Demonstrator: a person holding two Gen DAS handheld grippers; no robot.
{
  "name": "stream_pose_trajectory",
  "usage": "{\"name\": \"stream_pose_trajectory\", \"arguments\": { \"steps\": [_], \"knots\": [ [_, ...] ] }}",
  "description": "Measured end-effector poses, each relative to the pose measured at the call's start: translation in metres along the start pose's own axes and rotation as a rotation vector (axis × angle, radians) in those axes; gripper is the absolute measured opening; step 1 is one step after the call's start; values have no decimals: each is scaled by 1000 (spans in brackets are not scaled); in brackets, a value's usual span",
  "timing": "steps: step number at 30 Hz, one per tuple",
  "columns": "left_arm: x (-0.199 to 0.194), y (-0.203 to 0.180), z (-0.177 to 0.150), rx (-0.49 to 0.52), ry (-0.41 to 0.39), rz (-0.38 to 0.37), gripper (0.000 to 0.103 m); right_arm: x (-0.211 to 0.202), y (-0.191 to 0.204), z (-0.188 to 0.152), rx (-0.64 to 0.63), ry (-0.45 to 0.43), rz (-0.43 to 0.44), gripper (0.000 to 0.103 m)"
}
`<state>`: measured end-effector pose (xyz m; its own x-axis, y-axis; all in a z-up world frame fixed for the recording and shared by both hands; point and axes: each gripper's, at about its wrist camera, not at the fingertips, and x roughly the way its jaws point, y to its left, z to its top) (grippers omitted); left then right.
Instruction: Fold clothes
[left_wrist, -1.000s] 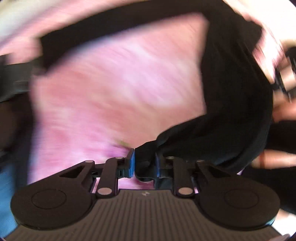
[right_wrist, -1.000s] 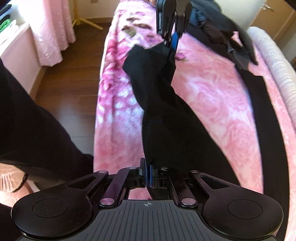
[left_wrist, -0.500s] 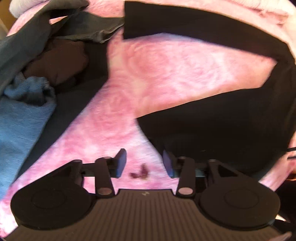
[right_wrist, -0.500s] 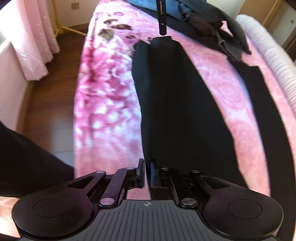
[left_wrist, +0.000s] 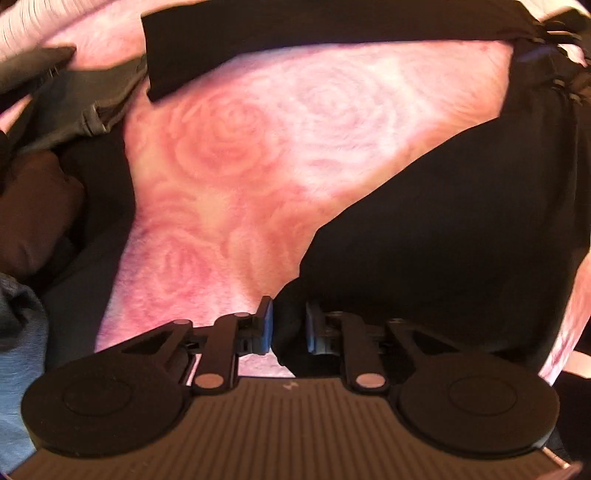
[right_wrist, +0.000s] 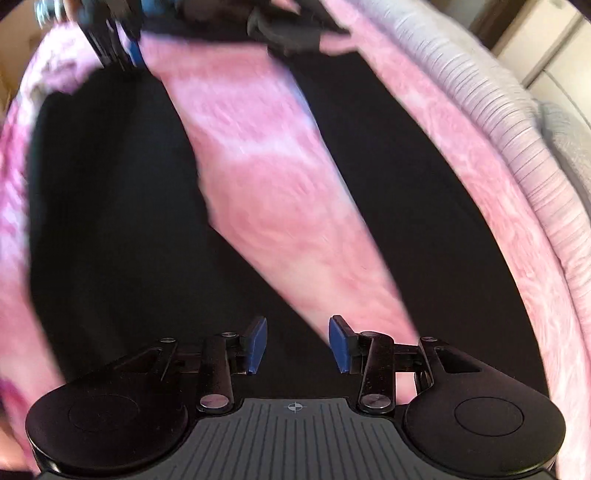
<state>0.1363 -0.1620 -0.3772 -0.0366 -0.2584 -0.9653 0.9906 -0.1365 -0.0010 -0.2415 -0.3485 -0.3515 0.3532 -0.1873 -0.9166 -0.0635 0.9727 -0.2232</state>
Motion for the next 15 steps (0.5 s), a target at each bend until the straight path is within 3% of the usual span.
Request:
{"name": "stream_pose_trajectory", "arguments": {
  "steps": [3, 5, 6, 7, 11, 15],
  "knots": [
    [-20, 7, -5, -75, -71, -7, 9, 29, -11, -2, -116, 74, 74, 43],
    [-28, 11, -5, -117, -106, -9, 10, 39, -14, -3, -129, 95, 123, 40],
    [-31, 12, -2, -127, -120, -6, 10, 41, -17, -3, -125, 102, 142, 29],
    [-33, 14, 0, -138, -133, -4, 10, 41, -20, -2, -118, 109, 159, 0],
    [-30, 31, 18, -196, -145, -8, 10, 32, -45, 3, -89, 66, 105, 0],
    [3, 42, 30, -205, -43, 10, 18, 40, -74, 6, 1, 30, 77, 0]
  ]
}}
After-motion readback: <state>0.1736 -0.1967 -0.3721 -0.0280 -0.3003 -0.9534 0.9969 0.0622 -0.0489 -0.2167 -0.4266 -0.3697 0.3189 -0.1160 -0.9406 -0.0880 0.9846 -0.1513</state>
